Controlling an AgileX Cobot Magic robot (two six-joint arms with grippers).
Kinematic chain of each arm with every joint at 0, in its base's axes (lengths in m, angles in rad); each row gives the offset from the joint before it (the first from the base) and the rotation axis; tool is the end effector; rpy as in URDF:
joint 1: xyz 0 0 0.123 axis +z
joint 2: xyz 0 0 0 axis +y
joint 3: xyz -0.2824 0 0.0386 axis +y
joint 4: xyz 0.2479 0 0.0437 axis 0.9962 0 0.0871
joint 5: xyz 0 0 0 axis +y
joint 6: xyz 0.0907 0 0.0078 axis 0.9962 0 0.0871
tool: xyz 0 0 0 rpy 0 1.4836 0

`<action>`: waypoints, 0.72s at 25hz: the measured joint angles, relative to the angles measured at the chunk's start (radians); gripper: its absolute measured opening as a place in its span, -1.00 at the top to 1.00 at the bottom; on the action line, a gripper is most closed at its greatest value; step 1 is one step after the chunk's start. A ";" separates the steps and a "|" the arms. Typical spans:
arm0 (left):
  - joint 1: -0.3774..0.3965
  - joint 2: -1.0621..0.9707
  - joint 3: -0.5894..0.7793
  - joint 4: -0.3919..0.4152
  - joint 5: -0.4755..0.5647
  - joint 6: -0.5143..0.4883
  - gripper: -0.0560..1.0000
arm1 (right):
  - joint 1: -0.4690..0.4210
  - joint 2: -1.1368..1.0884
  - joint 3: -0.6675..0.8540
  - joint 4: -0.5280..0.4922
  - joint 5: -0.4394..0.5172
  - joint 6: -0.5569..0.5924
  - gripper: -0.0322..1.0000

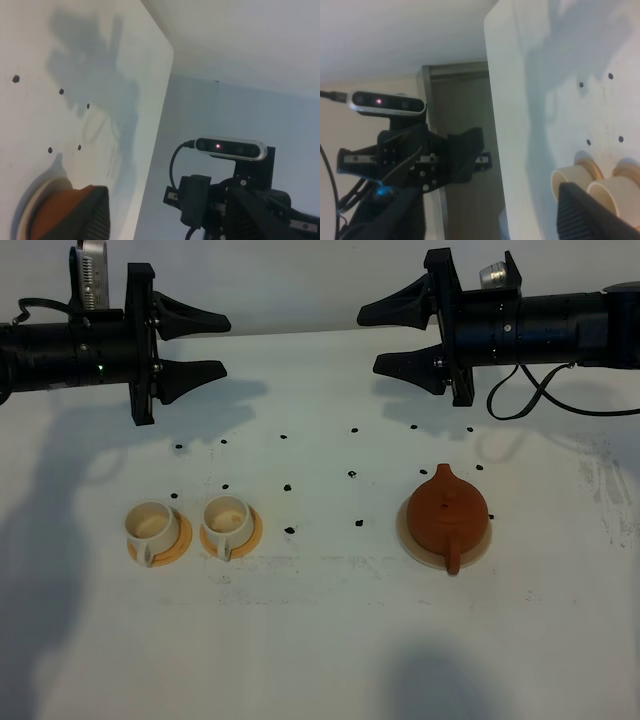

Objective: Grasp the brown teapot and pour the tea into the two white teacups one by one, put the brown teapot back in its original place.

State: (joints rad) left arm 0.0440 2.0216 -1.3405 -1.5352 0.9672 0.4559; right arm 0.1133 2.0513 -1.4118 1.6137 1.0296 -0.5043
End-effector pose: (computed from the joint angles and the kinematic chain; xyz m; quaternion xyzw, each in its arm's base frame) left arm 0.4220 -0.0565 0.2072 -0.2359 0.7844 -0.5549 0.1453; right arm 0.4198 0.1263 0.2210 0.1474 0.7731 0.6058 0.1161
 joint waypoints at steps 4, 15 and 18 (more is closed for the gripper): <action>0.000 0.000 0.000 0.000 0.000 0.004 -0.07 | 0.000 0.000 0.000 -0.001 0.000 0.000 -0.17; 0.000 0.000 0.000 0.000 0.013 0.100 -0.07 | 0.000 0.000 0.000 -0.004 -0.002 -0.048 -0.17; 0.000 0.000 0.000 0.000 0.022 0.160 -0.07 | 0.000 0.000 0.000 -0.009 -0.004 -0.077 -0.17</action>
State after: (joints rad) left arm 0.0440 2.0216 -1.3405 -1.5352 0.9889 0.6161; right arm 0.1133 2.0513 -1.4118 1.6052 1.0253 -0.5815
